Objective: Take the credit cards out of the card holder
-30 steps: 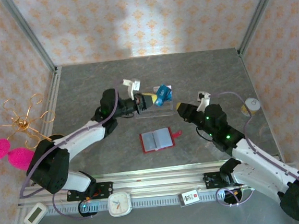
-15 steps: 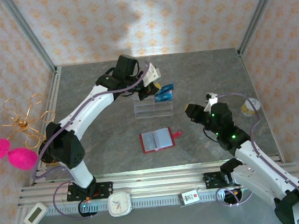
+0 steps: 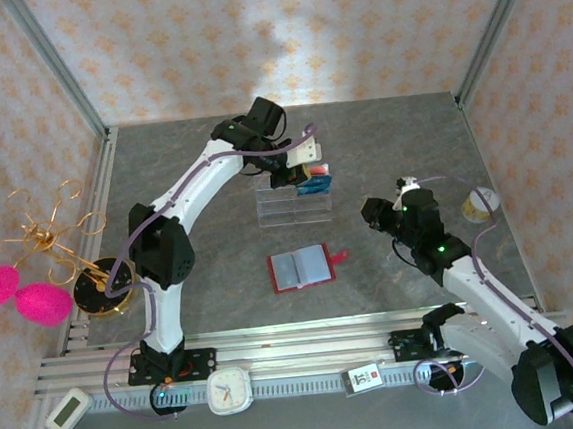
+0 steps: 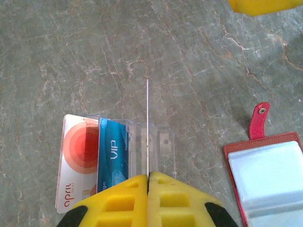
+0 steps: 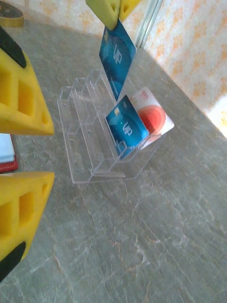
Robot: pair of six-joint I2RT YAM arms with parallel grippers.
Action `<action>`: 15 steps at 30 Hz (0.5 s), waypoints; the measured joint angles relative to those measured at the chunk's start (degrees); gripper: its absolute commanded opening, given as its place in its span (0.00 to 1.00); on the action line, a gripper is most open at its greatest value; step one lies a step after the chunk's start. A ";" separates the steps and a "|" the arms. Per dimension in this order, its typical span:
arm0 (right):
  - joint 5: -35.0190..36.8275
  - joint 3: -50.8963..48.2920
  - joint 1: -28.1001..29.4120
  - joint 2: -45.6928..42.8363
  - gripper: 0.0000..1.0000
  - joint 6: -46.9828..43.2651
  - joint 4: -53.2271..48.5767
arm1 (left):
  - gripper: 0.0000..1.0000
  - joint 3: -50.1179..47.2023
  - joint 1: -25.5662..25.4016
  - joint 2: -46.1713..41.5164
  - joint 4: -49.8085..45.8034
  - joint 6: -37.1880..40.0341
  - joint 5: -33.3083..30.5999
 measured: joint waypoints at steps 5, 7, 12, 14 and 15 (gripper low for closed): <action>-0.35 0.39 -0.55 2.36 0.25 -0.81 0.02 | 0.00 0.48 0.00 1.09 0.44 1.07 -0.07; -0.35 0.55 -0.55 2.84 0.25 -0.85 0.07 | 0.00 0.52 0.00 1.90 1.22 1.14 -0.50; -0.35 1.16 -0.55 3.69 0.25 -1.07 0.50 | 0.00 0.39 0.00 4.09 4.50 0.26 -1.66; -0.35 1.18 -0.55 3.85 0.25 -1.07 0.72 | 0.00 0.00 0.00 4.42 5.77 0.00 -2.19; -0.35 1.20 -0.57 4.00 0.25 -1.07 0.81 | 0.00 -0.17 0.00 4.50 6.29 -0.11 -2.45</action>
